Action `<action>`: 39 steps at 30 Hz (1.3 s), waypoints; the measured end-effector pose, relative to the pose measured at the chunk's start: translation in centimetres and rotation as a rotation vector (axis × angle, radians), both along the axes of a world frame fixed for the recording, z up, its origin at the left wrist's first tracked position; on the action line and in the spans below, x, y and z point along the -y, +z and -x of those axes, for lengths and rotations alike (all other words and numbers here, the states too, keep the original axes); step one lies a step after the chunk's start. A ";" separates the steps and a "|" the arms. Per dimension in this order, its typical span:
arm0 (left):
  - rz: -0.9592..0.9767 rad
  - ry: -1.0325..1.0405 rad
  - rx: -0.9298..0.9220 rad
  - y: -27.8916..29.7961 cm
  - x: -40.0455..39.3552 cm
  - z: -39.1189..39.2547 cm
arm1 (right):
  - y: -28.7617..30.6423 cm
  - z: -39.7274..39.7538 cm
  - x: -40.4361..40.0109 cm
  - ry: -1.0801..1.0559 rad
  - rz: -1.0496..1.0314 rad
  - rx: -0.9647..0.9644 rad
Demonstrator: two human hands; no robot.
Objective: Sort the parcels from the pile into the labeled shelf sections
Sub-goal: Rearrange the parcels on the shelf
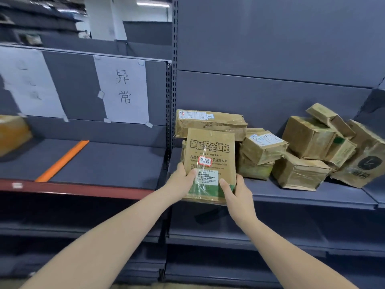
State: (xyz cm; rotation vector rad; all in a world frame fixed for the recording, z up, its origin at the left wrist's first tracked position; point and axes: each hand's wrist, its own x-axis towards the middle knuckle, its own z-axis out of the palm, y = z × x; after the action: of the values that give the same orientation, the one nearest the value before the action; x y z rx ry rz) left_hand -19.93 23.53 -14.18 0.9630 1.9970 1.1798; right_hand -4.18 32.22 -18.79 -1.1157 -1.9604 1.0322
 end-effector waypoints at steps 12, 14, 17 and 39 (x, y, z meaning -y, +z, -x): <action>-0.006 0.160 -0.017 0.8 7.1 2.5 | 0.5 4.2 4.8 0.159 -0.041 0.011; 0.002 0.178 -0.004 0.7 8.0 3.3 | 0.7 5.2 5.4 0.171 -0.039 0.018; 0.015 0.208 0.015 0.9 9.7 4.8 | 0.8 7.0 6.7 0.186 -0.026 0.027; 0.036 0.329 0.075 0.0 30.3 26.4 | -0.9 30.0 26.0 0.285 0.015 0.056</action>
State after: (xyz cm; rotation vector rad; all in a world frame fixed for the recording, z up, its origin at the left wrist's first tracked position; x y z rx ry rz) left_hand -46.30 -6.79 -14.17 0.5757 2.1629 1.3255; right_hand -34.22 6.18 -19.64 -0.8979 -2.2043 1.1746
